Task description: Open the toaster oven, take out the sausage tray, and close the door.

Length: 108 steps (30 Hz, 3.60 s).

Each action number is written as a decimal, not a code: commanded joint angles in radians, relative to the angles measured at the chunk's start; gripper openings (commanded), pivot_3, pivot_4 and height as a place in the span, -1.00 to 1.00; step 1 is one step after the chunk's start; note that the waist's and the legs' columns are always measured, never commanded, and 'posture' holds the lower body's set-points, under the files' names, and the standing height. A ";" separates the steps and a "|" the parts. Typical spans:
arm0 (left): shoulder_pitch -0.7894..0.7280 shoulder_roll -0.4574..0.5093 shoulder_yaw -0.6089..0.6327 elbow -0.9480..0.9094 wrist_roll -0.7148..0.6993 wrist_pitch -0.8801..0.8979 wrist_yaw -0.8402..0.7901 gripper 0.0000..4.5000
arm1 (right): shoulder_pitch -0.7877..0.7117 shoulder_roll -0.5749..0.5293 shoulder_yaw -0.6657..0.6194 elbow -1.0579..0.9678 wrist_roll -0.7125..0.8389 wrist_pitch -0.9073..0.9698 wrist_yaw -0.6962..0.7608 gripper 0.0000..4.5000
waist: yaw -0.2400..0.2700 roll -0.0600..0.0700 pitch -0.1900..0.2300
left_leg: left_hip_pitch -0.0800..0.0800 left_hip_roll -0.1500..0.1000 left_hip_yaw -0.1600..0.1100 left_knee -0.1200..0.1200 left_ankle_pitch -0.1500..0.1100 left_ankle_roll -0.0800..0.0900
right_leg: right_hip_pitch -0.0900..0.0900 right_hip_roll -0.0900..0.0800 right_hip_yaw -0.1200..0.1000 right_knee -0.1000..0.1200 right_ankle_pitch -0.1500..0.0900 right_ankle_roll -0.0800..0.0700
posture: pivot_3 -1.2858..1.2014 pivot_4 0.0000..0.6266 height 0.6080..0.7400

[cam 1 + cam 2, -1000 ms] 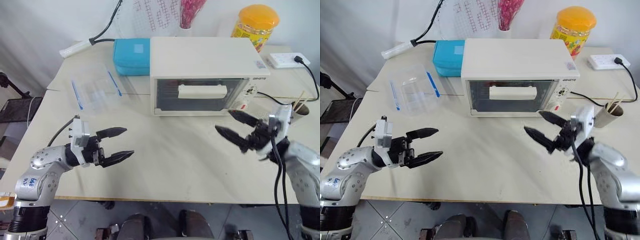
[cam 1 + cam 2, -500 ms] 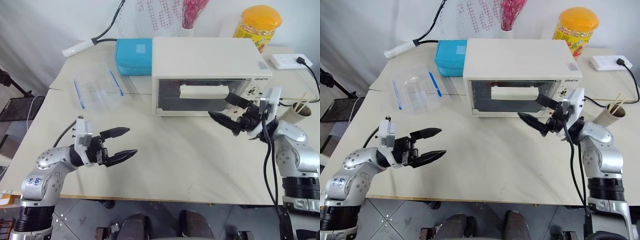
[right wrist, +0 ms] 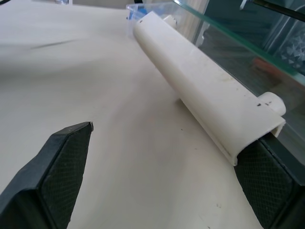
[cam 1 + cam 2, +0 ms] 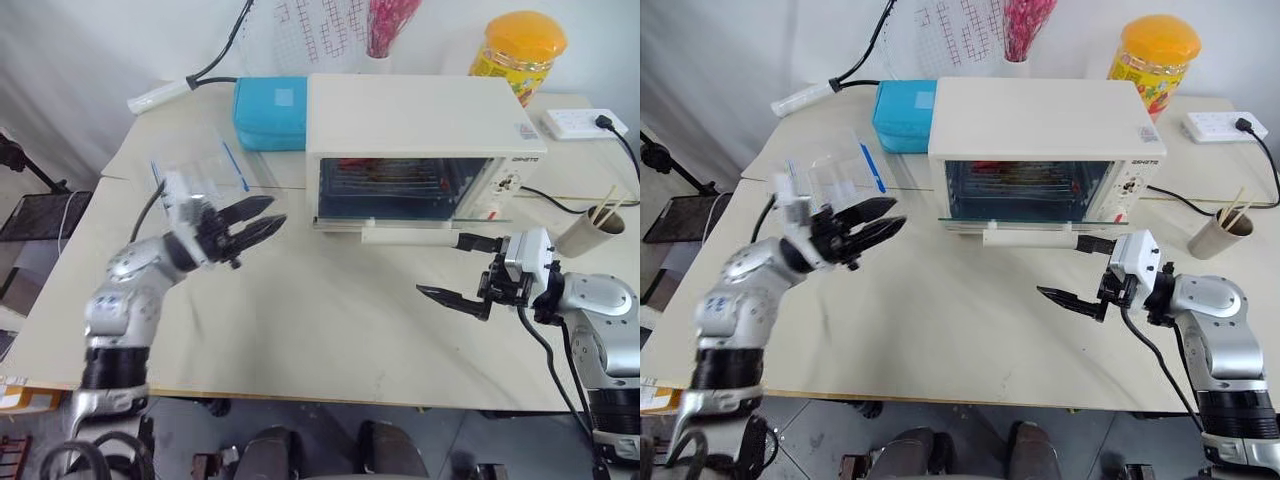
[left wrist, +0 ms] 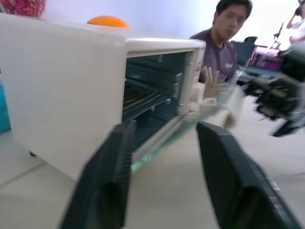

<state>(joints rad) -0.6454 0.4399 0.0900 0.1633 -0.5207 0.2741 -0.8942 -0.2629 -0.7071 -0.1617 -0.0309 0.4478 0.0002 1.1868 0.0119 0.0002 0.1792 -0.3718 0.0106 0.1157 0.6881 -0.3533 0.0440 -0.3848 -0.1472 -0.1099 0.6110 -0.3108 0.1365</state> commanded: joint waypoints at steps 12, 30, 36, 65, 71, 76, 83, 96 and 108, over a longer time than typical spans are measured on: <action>-0.115 -0.158 -0.159 0.220 0.165 -0.181 -0.109 -0.99 | 0.251 0.034 -0.067 -0.161 0.003 -0.072 -0.095 1.00 | 0.015 -0.001 0.001 | -0.002 0.001 0.001 0.000 0.000 0.000 | -0.002 0.000 -0.008 0.000 0.000 0.000 | 0.03 -0.52 1.00; 0.135 -0.107 -0.251 0.072 0.298 -0.228 -0.102 -0.99 | 0.412 -0.060 -0.228 -0.290 -0.185 -0.050 -0.347 1.00 | -0.012 0.000 0.000 | 0.005 0.004 -0.001 0.005 -0.001 0.001 | 0.006 -0.002 -0.005 0.000 0.001 0.001 | 0.03 -0.52 1.00; 0.254 -0.091 -0.146 -0.123 0.172 -0.130 -0.054 -0.72 | 0.073 -0.025 0.050 -0.250 -0.454 0.051 -0.531 1.00 | -0.013 0.001 0.000 | 0.001 0.004 -0.004 0.006 -0.001 0.000 | 0.005 -0.002 -0.009 0.001 0.000 0.000 | 0.03 -0.52 1.00; 0.273 -0.076 -0.074 -0.314 0.041 0.021 0.059 0.54 | -0.599 0.255 0.503 0.594 -1.067 -0.192 -1.103 -0.57 | -0.042 0.002 0.000 | -0.003 0.004 -0.011 0.008 0.000 -0.001 | 0.006 -0.002 -0.015 0.001 0.000 0.000 | 0.03 -0.52 1.00; 0.117 -0.138 -0.063 -0.162 0.052 -0.015 0.077 0.54 | -0.590 0.252 0.493 0.539 -1.077 -0.192 -1.097 -1.00 | -0.042 0.001 0.001 | -0.004 0.004 -0.012 0.008 0.000 -0.001 | 0.006 -0.002 -0.017 0.000 0.000 0.000 | 0.03 -0.52 1.00; -0.008 -0.172 -0.025 -0.023 0.049 -0.049 0.103 0.54 | -0.579 0.241 0.490 0.495 -1.078 -0.199 -1.081 -1.00 | -0.043 0.000 0.001 | -0.004 0.004 -0.012 0.006 0.000 -0.001 | 0.006 -0.001 -0.017 -0.001 0.000 0.000 | 0.03 -0.52 1.00; -0.075 -0.163 0.010 0.068 0.033 -0.038 0.111 0.54 | -0.496 0.216 0.473 0.307 -1.062 -0.185 -1.010 -1.00 | -0.043 0.000 0.001 | -0.004 0.004 -0.013 0.002 0.000 -0.001 | 0.004 -0.001 -0.020 -0.001 0.000 0.000 | 0.03 -0.52 1.00; 0.091 -0.081 0.069 -0.065 -0.044 0.094 0.083 0.54 | 0.029 0.148 0.351 -0.378 -1.040 -0.064 -0.793 -1.00 | -0.038 0.000 0.001 | -0.003 0.004 -0.011 0.001 0.001 -0.003 | 0.004 -0.001 -0.018 -0.002 0.000 0.000 | 0.03 -0.52 1.00; 0.150 -0.039 0.151 -0.252 -0.315 0.646 0.272 0.54 | 0.131 0.090 0.332 -0.461 -1.047 -0.120 -0.737 -1.00 | -0.014 -0.001 0.002 | -0.002 0.003 -0.014 0.005 0.001 -0.003 | 0.008 -0.002 -0.018 -0.002 0.000 0.000 | 0.03 -0.52 1.00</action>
<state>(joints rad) -0.4856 0.3891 0.2202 -0.0417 -0.7774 0.8521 -0.6380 -0.1343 -0.6052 0.1926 -0.4396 -0.6067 -0.0948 0.4490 -0.0025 -0.0010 0.1812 -0.3740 0.0140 0.1019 0.6933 -0.3522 0.0413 -0.3771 -0.1492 -0.1280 0.6093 -0.3109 0.1362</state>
